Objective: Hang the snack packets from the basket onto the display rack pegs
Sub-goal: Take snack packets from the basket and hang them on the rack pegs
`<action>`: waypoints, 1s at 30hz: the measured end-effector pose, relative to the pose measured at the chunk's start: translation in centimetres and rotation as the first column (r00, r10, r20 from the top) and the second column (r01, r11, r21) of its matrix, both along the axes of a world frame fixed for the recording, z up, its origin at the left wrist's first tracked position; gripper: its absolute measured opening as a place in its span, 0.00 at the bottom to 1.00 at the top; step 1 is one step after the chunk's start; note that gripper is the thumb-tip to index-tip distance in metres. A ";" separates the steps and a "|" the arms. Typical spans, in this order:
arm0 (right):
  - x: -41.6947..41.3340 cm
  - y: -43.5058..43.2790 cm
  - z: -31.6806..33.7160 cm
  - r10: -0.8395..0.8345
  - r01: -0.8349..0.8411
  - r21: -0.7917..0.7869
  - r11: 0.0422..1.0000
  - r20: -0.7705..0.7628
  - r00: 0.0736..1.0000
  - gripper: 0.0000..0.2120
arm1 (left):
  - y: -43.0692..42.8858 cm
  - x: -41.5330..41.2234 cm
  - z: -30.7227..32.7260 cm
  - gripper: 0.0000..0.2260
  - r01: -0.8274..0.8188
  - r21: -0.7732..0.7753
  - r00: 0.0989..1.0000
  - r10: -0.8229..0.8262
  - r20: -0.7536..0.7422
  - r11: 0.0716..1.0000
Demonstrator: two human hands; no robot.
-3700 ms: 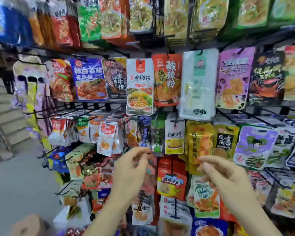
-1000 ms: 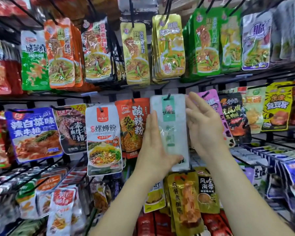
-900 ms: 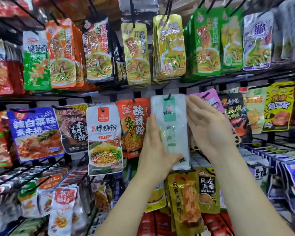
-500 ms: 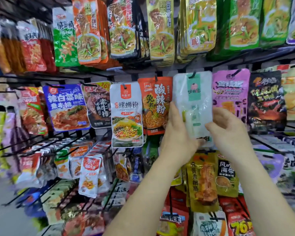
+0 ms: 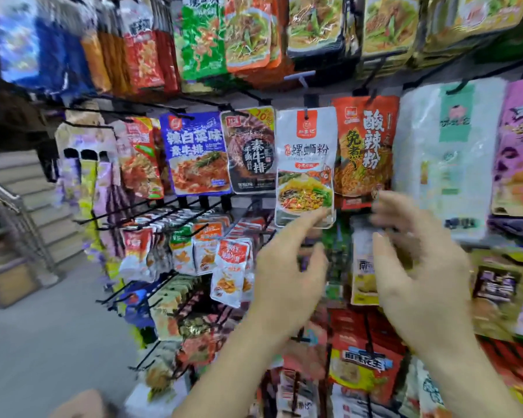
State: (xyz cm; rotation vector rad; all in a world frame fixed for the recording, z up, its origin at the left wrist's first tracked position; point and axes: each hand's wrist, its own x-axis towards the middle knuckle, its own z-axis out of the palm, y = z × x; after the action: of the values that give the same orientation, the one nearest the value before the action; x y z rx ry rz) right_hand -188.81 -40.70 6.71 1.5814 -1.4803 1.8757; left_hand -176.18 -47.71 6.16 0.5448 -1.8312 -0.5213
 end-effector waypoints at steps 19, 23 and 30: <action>15.3 -17.2 -9.0 0.051 -0.477 0.353 0.805 0.760 0.648 0.37 | -16.0 11.0 -10.6 0.51 0.097 0.622 0.968 -0.218 0.122 0.777; 15.7 -16.9 -9.1 0.078 -0.454 0.387 0.803 0.687 0.722 0.31 | -16.3 10.7 -12.0 0.47 0.166 0.563 0.959 -0.265 0.098 0.810; 13.8 -16.7 -6.8 0.083 -0.441 0.458 0.772 0.614 0.785 0.41 | -16.5 11.4 -8.9 0.50 0.207 0.616 0.949 -0.309 0.064 0.760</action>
State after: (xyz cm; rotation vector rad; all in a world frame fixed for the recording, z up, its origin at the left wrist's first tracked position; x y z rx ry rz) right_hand -175.00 -57.38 -0.09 1.6162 -2.3945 2.3540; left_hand -164.73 -64.16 -2.76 0.7789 -1.8911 -1.3188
